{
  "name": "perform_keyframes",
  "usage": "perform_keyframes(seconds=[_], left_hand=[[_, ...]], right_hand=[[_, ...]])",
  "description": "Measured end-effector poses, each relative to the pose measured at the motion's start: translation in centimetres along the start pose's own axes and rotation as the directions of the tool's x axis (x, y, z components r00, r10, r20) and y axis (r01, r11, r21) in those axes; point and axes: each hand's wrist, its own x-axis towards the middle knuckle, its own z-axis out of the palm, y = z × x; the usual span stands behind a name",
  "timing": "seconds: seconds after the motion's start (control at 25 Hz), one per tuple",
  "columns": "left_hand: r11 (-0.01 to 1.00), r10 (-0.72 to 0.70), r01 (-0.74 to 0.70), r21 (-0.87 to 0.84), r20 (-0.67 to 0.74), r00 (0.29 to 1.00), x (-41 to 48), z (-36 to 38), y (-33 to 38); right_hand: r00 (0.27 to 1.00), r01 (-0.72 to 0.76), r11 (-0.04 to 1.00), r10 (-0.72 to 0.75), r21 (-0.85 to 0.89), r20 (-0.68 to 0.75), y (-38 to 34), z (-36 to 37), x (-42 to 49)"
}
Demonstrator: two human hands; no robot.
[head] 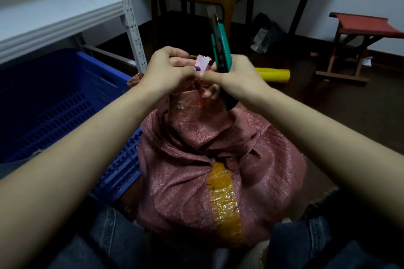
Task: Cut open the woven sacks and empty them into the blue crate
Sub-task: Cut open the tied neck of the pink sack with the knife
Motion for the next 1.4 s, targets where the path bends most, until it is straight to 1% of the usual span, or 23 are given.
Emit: perform_keyframes(seconds=[0.04,0.12,0.2,0.24,0.28,0.32,0.36,0.4,0.44,0.48,0.56,0.64,0.72,0.76,0.8,0.88,1.0,1.08,1.16,1.24,1.32,1.36,1.4], left_hand=[[0.999,-0.007,0.007,-0.046,-0.006,1.0,0.0,0.2,0.2],[0.992,-0.034,0.035,-0.118,0.01,0.999,0.0,0.3,0.4],[0.992,-0.041,0.045,-0.121,0.035,0.999,0.1,0.0,0.4],[0.996,-0.026,0.028,-0.09,0.024,0.999,0.2,-0.3,0.3],[0.999,0.0,-0.001,-0.032,-0.017,1.0,0.2,-0.6,0.3],[0.998,0.037,-0.032,0.057,-0.084,0.996,0.4,-1.2,0.1],[0.978,0.092,-0.06,0.201,-0.155,0.984,0.6,-1.8,-0.2],[0.919,0.164,-0.08,0.386,-0.191,0.968,0.7,-2.5,-0.4],[0.826,0.219,-0.088,0.556,-0.174,0.96,0.7,-3.0,-0.7],[0.734,0.231,-0.088,0.673,-0.125,0.965,0.8,-3.4,-1.2],[0.612,0.135,-0.076,0.787,-0.01,0.991,0.9,-3.6,-2.3],[0.498,0.06,-0.088,0.863,0.067,0.996,1.0,-3.5,-3.2],[0.426,0.099,-0.108,0.898,0.072,0.992,1.0,-3.5,-3.5],[0.421,0.148,-0.117,0.899,0.059,0.987,1.1,-3.6,-3.5],[0.439,0.195,-0.131,0.889,0.048,0.98,1.2,-3.8,-3.4],[0.476,0.232,-0.166,0.863,0.059,0.971,1.5,-4.1,-3.2],[0.444,0.148,-0.162,0.881,0.106,0.983,2.2,-4.1,-3.6],[0.425,0.097,-0.127,0.896,0.095,0.991,2.4,-4.1,-3.9],[0.409,0.065,-0.129,0.903,0.112,0.992,2.3,-4.0,-3.9],[0.435,0.053,-0.205,0.877,0.203,0.978,2.2,-3.8,-3.9],[0.51,0.068,-0.273,0.815,0.278,0.958,2.0,-3.5,-3.5],[0.545,0.088,-0.286,0.788,0.286,0.954,1.8,-3.4,-3.1],[0.571,0.116,-0.294,0.766,0.279,0.953,1.6,-3.2,-2.8]], right_hand=[[1.0,-0.011,0.999,0.011,0.038,0.012,0.1,0.5,0.0],[0.999,-0.043,0.996,0.046,0.081,-0.028,0.2,0.6,0.2],[0.994,-0.047,0.997,0.052,0.054,-0.098,0.4,0.1,0.5],[0.989,-0.047,0.999,0.05,0.025,-0.136,0.5,-0.4,0.6],[0.985,-0.053,0.999,0.052,0.0,-0.164,0.6,-0.8,0.7],[0.981,-0.062,0.998,0.057,-0.019,-0.186,0.8,-1.2,0.8],[0.977,-0.072,0.996,0.062,-0.044,-0.203,1.0,-1.6,0.8],[0.973,-0.084,0.994,0.068,-0.066,-0.219,1.1,-1.9,0.9],[0.969,-0.091,0.992,0.069,-0.084,-0.238,1.2,-2.2,1.0],[0.965,-0.098,0.991,0.07,-0.096,-0.254,1.2,-2.5,1.0],[0.962,-0.097,0.99,0.068,-0.099,-0.265,1.0,-3.0,1.0],[0.958,-0.094,0.99,0.06,-0.108,-0.281,0.5,-3.6,1.0],[0.952,-0.086,0.989,0.045,-0.124,-0.303,0.1,-4.2,0.8],[0.951,-0.077,0.99,0.037,-0.121,-0.309,-0.1,-4.5,0.7],[0.95,-0.071,0.991,0.033,-0.11,-0.31,-0.3,-4.8,0.6],[0.954,-0.054,0.996,0.031,-0.069,-0.298,-0.5,-5.5,0.5],[0.966,-0.007,0.998,-0.011,-0.069,-0.257,-0.9,-6.5,0.4],[0.953,-0.001,0.996,-0.027,-0.09,-0.302,-0.8,-6.7,0.8],[0.925,-0.046,0.992,-0.003,-0.119,-0.379,-0.5,-6.8,1.1],[0.884,-0.119,0.976,0.021,-0.182,-0.467,-0.2,-7.0,1.4],[0.841,-0.175,0.932,-0.026,-0.318,-0.54,-0.4,-7.2,1.3],[0.836,-0.158,0.911,-0.081,-0.381,-0.542,-0.8,-6.9,1.2],[0.846,-0.103,0.9,-0.145,-0.424,-0.513,-1.2,-6.6,0.9]])
